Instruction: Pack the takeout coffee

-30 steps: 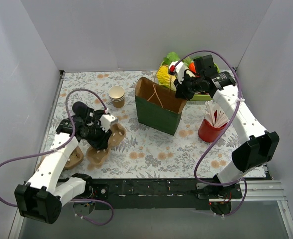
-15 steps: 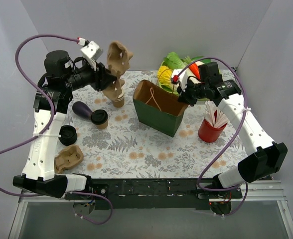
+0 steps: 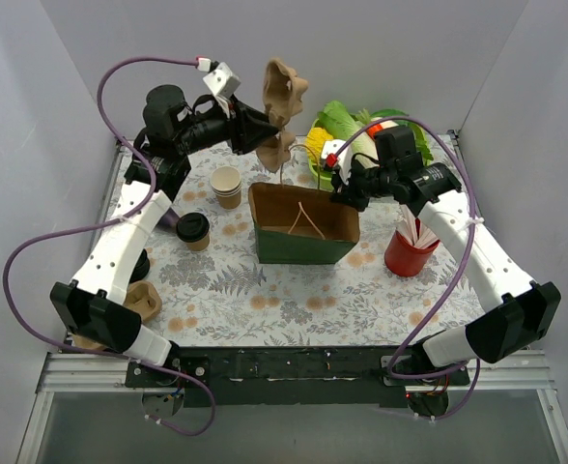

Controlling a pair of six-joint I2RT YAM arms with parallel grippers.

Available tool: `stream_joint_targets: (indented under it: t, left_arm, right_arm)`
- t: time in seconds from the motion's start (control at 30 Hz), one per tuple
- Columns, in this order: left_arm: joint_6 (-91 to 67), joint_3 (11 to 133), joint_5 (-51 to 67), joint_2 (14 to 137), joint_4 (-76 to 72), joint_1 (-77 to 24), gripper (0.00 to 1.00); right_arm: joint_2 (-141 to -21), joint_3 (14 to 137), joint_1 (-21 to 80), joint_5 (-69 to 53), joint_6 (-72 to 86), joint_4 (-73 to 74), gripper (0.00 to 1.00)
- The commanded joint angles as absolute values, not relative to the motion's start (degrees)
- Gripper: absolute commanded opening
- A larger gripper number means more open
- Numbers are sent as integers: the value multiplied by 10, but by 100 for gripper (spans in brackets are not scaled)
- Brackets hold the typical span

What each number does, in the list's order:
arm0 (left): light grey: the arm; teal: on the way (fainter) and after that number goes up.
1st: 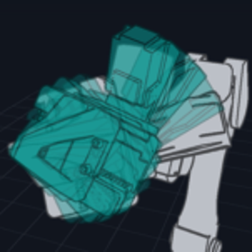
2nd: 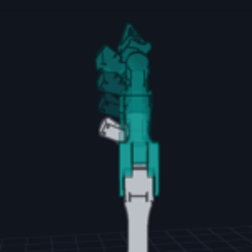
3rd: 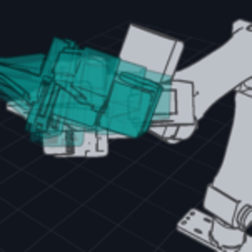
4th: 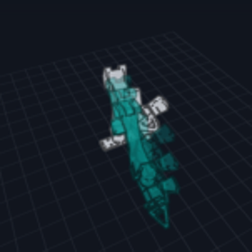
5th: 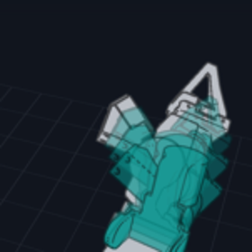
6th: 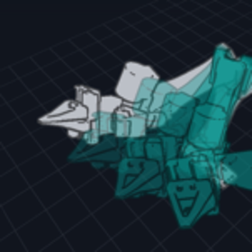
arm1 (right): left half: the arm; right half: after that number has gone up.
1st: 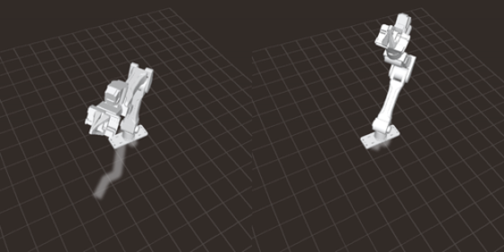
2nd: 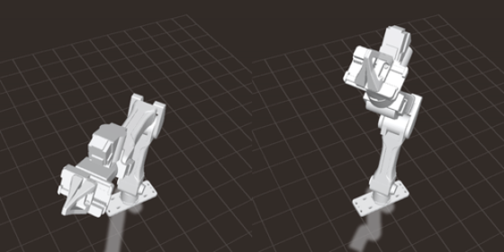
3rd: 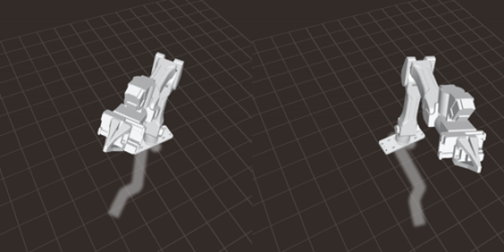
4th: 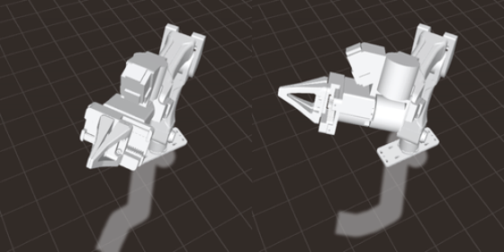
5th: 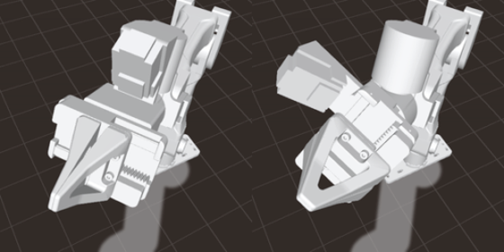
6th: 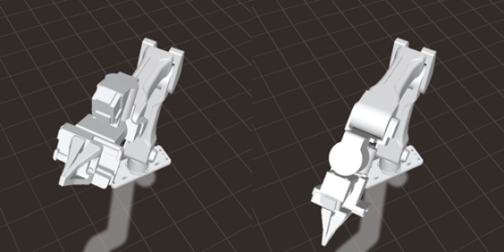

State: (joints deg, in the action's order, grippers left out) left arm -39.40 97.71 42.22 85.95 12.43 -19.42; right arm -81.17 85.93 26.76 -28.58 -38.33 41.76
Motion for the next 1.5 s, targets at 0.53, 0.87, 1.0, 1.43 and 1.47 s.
stream_joint_targets:
  t: [0.53,0.87,1.0,1.43,1.47]
  left_arm:
    - [-390,769,414,710,14,-230,0]
    - [-331,747,423,726,40,-249,0]
    - [-333,748,446,738,53,-250,0]
    - [-240,700,410,732,90,-274,0]
    - [-235,696,408,734,90,-275,0]
  right_arm:
    - [-846,925,269,-301,-308,396,1]
    - [-846,935,269,-308,-309,402,1]
    - [-845,933,269,-310,-308,397,1]
    - [-835,929,269,-319,-300,417,1]
    - [-833,927,269,-320,-301,418,1]
